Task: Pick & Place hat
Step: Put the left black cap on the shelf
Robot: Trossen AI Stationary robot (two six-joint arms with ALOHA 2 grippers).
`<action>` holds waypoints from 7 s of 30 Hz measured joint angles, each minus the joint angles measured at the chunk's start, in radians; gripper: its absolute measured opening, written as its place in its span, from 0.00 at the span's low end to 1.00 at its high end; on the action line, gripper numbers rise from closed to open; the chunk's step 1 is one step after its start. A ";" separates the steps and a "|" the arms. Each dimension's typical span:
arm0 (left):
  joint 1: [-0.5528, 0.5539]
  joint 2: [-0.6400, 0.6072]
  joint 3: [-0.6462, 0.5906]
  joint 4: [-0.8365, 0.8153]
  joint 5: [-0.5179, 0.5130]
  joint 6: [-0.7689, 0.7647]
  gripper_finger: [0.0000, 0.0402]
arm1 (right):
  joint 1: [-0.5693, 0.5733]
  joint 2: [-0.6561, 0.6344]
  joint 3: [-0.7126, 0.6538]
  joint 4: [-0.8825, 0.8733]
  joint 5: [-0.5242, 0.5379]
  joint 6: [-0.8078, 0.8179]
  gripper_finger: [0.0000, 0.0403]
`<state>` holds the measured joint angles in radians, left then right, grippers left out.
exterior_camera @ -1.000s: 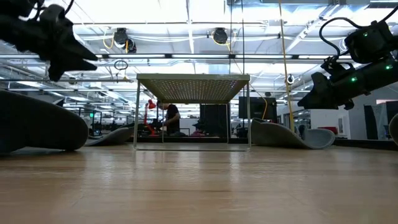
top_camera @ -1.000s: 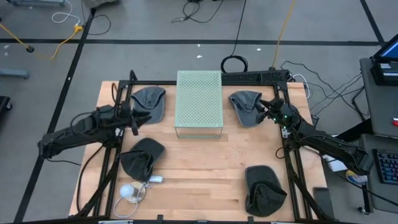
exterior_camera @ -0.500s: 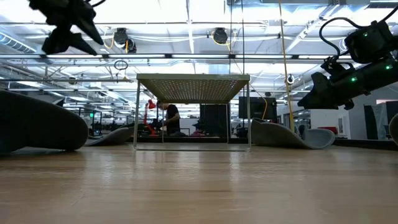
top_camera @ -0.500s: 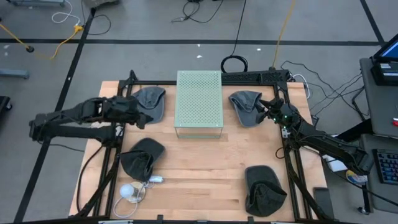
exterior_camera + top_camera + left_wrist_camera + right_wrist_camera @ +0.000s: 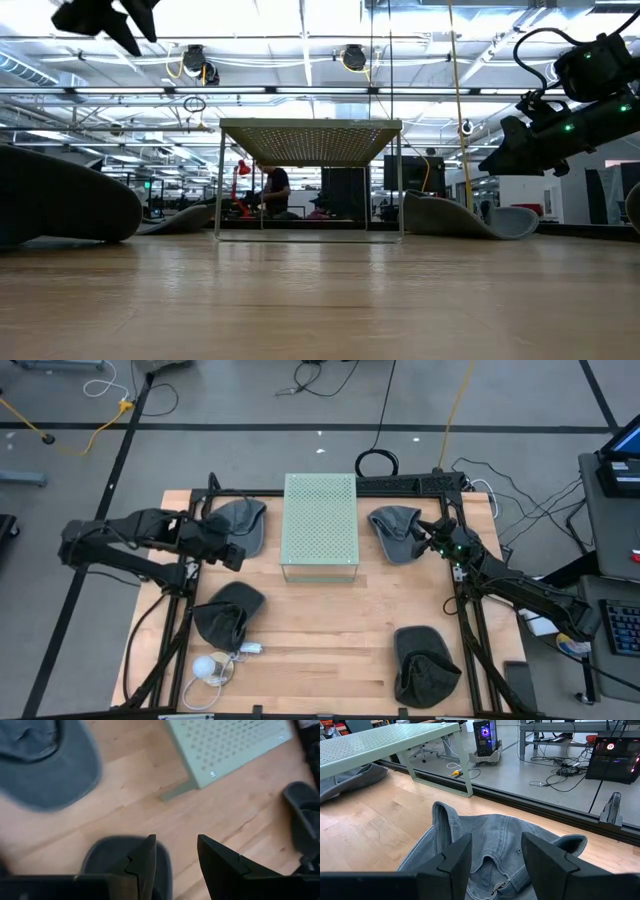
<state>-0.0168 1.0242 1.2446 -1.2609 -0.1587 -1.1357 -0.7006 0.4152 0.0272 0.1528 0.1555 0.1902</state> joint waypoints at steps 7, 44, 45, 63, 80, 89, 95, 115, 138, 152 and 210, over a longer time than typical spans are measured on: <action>-0.012 0.091 0.155 -0.184 0.009 -0.031 0.37 | 0.000 0.000 0.000 0.000 0.000 0.000 0.41; -0.051 0.274 0.241 -0.310 0.352 -0.117 0.37 | 0.000 0.000 0.000 0.000 0.000 0.000 0.41; -0.062 0.284 0.241 -0.310 0.352 -0.127 0.37 | 0.000 0.000 0.000 0.000 0.000 0.000 0.41; -0.226 0.398 0.241 -0.257 0.352 -0.370 0.37 | 0.000 0.000 0.000 0.000 0.000 0.000 0.41; -0.262 0.538 0.242 -0.204 0.306 -0.386 0.37 | 0.000 0.000 0.000 0.000 0.000 0.000 0.41; -0.281 0.625 0.241 -0.207 0.275 -0.353 0.37 | 0.000 0.000 0.000 0.000 0.000 0.000 0.41; -0.306 0.678 0.235 -0.207 0.240 -0.314 0.37 | 0.000 0.000 0.000 0.000 0.000 0.000 0.41; -0.326 0.759 0.089 -0.093 0.226 -0.276 0.37 | 0.000 0.000 0.000 0.000 0.000 0.000 0.41; -0.326 0.759 -0.027 0.009 0.157 -0.205 0.20 | 0.000 0.000 0.000 0.000 0.000 0.000 0.41; -0.327 0.759 -0.027 0.008 0.180 -0.096 0.02 | 0.000 0.000 0.000 0.000 0.000 0.000 0.41; -0.252 -0.161 -0.008 0.179 0.160 0.426 0.02 | 0.002 0.000 0.000 0.533 -0.266 0.475 0.41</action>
<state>-0.2687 0.8636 1.2362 -1.0814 0.0010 -0.7094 -0.6983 0.4149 0.0271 0.6858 -0.1101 0.6654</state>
